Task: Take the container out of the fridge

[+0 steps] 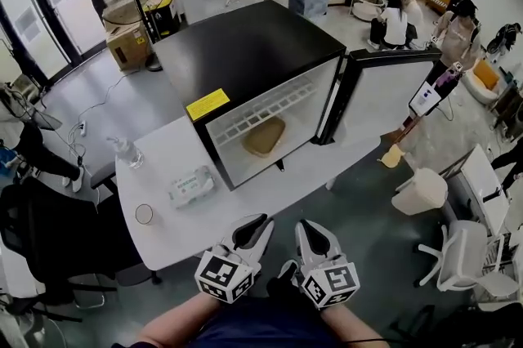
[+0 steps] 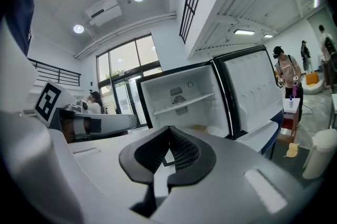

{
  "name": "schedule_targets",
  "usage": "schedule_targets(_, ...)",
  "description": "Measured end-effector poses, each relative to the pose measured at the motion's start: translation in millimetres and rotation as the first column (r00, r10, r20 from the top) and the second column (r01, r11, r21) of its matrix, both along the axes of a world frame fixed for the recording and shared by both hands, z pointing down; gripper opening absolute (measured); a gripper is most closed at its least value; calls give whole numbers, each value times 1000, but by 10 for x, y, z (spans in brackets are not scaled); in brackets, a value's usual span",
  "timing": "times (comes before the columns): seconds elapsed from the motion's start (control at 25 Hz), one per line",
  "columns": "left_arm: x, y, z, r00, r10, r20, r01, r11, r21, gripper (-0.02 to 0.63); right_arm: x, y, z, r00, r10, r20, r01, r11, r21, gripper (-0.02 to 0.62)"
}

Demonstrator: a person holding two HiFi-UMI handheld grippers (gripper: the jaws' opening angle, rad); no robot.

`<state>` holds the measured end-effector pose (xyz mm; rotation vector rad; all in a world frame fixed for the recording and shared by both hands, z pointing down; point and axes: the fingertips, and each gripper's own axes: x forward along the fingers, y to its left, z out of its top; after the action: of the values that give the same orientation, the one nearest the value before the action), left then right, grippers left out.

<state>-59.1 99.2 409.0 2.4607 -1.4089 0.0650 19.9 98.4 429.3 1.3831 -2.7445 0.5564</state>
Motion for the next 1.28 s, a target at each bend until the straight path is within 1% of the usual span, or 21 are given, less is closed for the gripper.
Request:
schedule_targets(0.16,171,-182,-38,1000,-25,19,25,1000,1,52,170,-210,-17,999,-32,11,32,999,0,6)
schedule_targets(0.36,255,-346,-37,998,-65,27,65,998,-4,51,331,-451,-3,999,-48,14,48,999,-3,6)
schedule_targets(0.6,214,-519,70,995,-92,47,94,995,-30,51,331,-713,143,998,-61,15,61,997,-36,6)
schedule_targets(0.76,133,-716,172,994,-98,57,100,994,-43,51,299,-953,262,999,-41,1,41,997,-60,6)
schedule_targets(0.96,22,-995,246,996,-71,47,73,996,-43,51,194,-1266,414,1000,-11,-9,10,995,-96,6)
schedule_targets(1.12,-57,-1258,350,998,-40,53,43,998,-45,51,115,-1578,472,999,31,20,-29,993,-117,6)
schedule_targets(1.28,-93,-1468,458,999,14,51,-10,997,-71,52,-42,-1890,549,999,48,24,-44,988,-147,8)
